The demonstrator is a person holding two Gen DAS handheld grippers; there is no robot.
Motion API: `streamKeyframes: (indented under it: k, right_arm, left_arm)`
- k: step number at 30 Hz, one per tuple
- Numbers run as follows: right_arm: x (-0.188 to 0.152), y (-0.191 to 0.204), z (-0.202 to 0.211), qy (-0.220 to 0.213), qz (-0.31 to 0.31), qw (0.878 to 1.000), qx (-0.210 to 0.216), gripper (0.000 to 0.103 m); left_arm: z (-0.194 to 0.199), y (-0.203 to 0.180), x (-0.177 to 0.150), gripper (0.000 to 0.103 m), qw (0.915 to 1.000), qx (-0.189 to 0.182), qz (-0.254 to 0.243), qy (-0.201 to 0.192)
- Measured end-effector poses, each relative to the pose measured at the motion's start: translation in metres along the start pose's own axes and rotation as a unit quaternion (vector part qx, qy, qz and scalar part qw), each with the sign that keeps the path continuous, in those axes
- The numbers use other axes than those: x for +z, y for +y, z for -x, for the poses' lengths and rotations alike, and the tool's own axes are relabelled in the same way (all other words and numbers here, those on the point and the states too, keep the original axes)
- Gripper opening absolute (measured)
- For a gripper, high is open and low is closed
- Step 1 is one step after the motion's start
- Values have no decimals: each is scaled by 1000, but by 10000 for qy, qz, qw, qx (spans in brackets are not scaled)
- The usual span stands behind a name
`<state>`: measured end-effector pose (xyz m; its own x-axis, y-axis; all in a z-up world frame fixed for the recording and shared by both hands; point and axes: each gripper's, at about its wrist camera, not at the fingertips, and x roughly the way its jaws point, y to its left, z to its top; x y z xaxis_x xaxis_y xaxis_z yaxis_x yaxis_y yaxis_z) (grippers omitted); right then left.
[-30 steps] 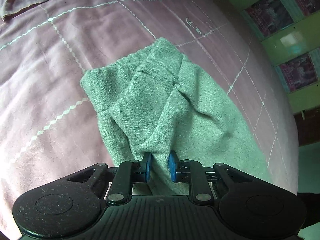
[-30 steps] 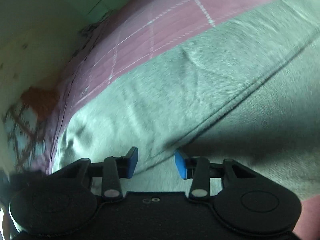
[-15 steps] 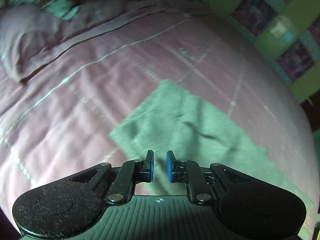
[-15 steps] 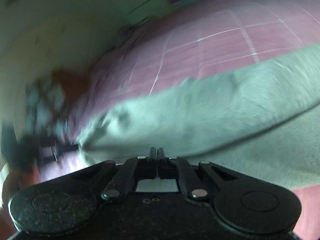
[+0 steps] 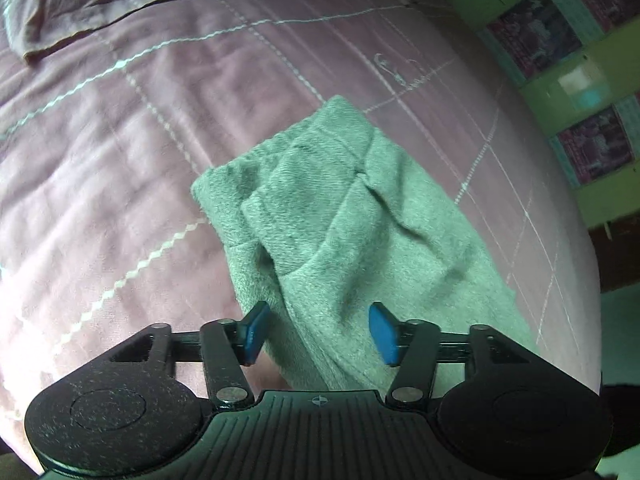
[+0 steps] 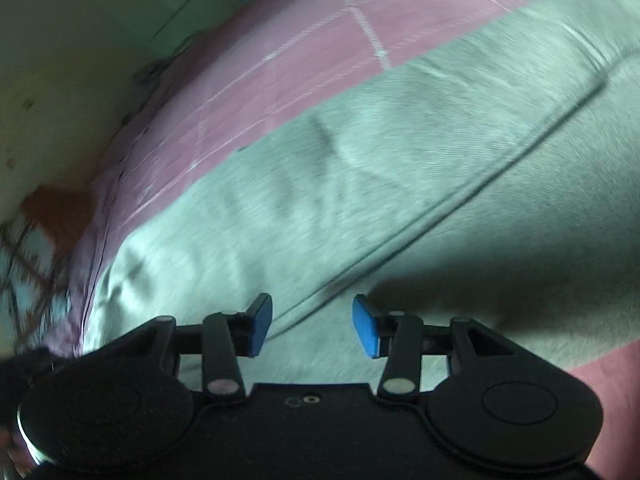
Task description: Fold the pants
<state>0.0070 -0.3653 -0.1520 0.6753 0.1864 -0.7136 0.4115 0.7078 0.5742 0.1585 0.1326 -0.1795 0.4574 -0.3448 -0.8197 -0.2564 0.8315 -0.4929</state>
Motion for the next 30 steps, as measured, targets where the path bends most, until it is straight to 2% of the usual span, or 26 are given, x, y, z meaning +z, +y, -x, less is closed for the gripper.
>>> streamKeyframes:
  k: [4, 5, 6, 7, 9, 13, 15, 17, 18, 20, 22, 24, 25, 26, 28, 30]
  right_arm:
    - [11, -13, -7, -150, -398, 9990, 107, 40]
    - [11, -12, -10, -209, -404, 9990, 55, 30]
    - [13, -11, -13, -243, -415, 9988, 9, 20]
    - [12, -5, -21, -233, -437, 9988, -21, 7]
    - [10, -4, -16, -314, -478, 9983, 117, 6]
    - [0, 24, 17, -476, 278, 9974, 474, 6]
    - [-9, 37, 34, -460, 569, 9951, 672, 6]
    - [-26, 49, 42, -354, 903, 9924, 754, 5]
    - [-35, 53, 36, -264, 1062, 9916, 691, 5]
    - [-54, 52, 18, -108, 1427, 9894, 254, 5]
    - [-64, 42, -6, 50, 1554, 9877, -189, 6]
    - [-62, 32, -13, 104, 1333, 9909, -164, 12]
    - [-59, 32, -8, 114, 1236, 9922, -118, 25]
    - [-56, 31, -1, 113, 1218, 9925, -43, 33]
    - [-52, 33, 17, -8, 1236, 9923, 91, 39]
    - [-48, 22, 38, -118, 1102, 9936, 214, 41]
  left_arm:
    - [-8, -1, 2, 54, 9997, -27, 150, -206]
    - [-7, -3, 2, 33, 9996, 32, 130, -267]
    - [-6, -6, 3, 22, 9993, 193, 90, -307]
    - [-4, -5, 4, 22, 9992, 190, 88, -347]
    - [6, -4, 8, 17, 9990, 103, 81, -418]
    - [36, -1, 24, 16, 9975, -108, -88, -693]
    - [44, 3, 29, 16, 9969, -44, -287, -734]
    - [36, 12, 28, 16, 9972, 132, -420, -608]
    - [25, 17, 24, 16, 9973, 278, -464, -488]
    - [3, 21, 15, 17, 9951, 556, -678, -462]
    - [1, 18, 10, 19, 9936, 607, -804, -514]
    - [9, 11, 8, 20, 9930, 624, -875, -483]
    - [17, 8, 5, 20, 9925, 628, -942, -469]
    - [26, 5, 1, 20, 9915, 622, -1011, -526]
    - [46, -3, -12, 21, 9883, 534, -1237, -716]
    - [56, -18, -27, 21, 9855, 428, -1497, -675]
